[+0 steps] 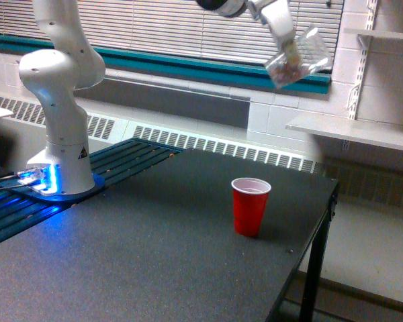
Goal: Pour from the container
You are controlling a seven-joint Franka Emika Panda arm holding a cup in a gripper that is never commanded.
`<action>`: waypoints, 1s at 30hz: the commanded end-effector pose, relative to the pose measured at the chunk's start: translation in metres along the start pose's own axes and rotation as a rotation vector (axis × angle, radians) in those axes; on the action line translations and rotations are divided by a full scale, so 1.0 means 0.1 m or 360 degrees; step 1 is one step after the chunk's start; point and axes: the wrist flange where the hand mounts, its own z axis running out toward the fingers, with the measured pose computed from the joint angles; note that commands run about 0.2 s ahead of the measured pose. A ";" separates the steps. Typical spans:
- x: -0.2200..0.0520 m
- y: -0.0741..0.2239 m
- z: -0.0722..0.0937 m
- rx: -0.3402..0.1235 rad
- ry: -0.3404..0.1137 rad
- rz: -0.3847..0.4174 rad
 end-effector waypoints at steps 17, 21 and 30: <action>-0.70 0.32 0.63 -0.0044 -0.0296 -0.0120; -0.82 0.38 0.71 -0.0056 -0.0343 -0.0130; -1.09 0.43 0.87 -0.0069 -0.0459 -0.0131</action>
